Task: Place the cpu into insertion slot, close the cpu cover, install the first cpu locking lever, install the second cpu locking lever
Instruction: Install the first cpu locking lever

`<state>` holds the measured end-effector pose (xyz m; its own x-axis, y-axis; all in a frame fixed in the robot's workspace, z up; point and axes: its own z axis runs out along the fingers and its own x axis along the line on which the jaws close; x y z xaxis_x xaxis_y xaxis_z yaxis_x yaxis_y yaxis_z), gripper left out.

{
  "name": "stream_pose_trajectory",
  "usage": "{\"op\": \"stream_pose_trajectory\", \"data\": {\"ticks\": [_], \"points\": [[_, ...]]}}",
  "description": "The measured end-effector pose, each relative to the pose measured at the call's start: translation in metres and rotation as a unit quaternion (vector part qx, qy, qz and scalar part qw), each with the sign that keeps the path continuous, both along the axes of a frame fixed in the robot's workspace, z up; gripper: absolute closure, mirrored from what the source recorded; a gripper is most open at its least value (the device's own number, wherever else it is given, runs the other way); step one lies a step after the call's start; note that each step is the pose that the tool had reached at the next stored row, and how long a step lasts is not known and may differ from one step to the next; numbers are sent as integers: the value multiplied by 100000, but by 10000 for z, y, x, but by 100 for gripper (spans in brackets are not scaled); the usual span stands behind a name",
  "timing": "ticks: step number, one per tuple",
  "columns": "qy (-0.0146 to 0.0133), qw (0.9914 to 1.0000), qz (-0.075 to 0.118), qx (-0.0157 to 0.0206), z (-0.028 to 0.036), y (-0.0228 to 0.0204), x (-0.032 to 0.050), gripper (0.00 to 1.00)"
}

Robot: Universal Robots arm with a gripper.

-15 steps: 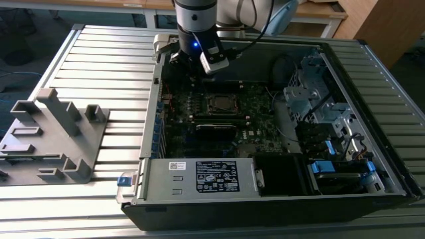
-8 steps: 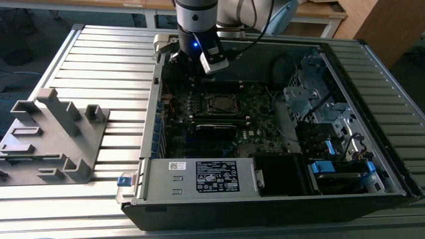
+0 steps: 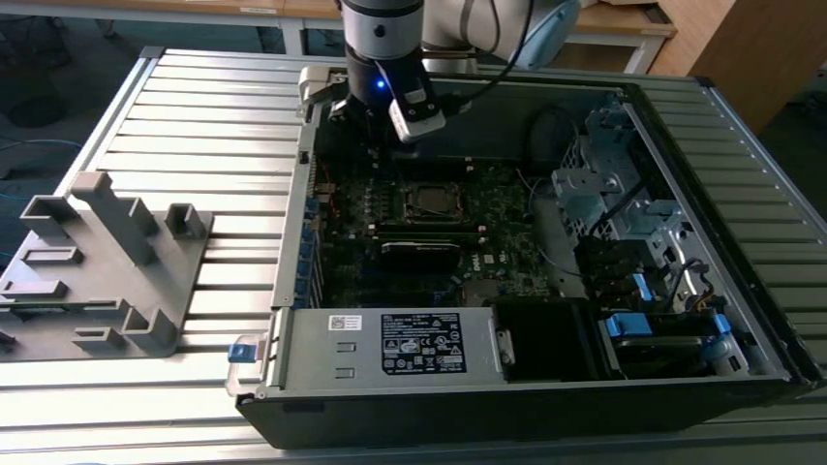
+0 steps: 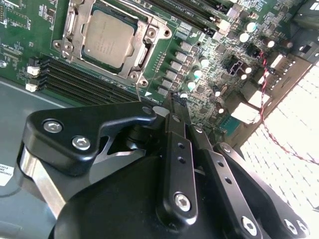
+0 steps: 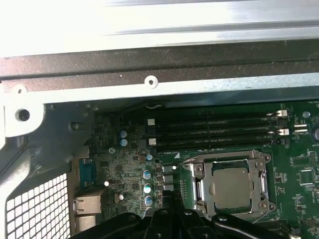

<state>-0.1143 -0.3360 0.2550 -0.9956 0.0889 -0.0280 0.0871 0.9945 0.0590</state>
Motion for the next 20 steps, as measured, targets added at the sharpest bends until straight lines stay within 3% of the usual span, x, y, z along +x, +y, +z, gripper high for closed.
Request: {"op": "stream_pose_trajectory", "data": {"ticks": [8, 9, 10, 11, 12, 17, 18, 20], "points": [[21, 100000, 4, 3, 10, 0, 0, 90], [251, 100000, 13, 0, 10, 0, 1, 90], [717, 99997, 13, -10, 10, 0, 1, 90], [1380, 99990, 3, -1, 8, 0, 2, 90], [1631, 99987, 2, -8, 9, 0, 1, 90], [1640, 99987, 0, 32, 8, 0, 2, 90], [1632, 99986, 17, 374, 7, -1, 2, 90], [1636, 99972, 31, 1686, 7, -1, 2, 90]]}}
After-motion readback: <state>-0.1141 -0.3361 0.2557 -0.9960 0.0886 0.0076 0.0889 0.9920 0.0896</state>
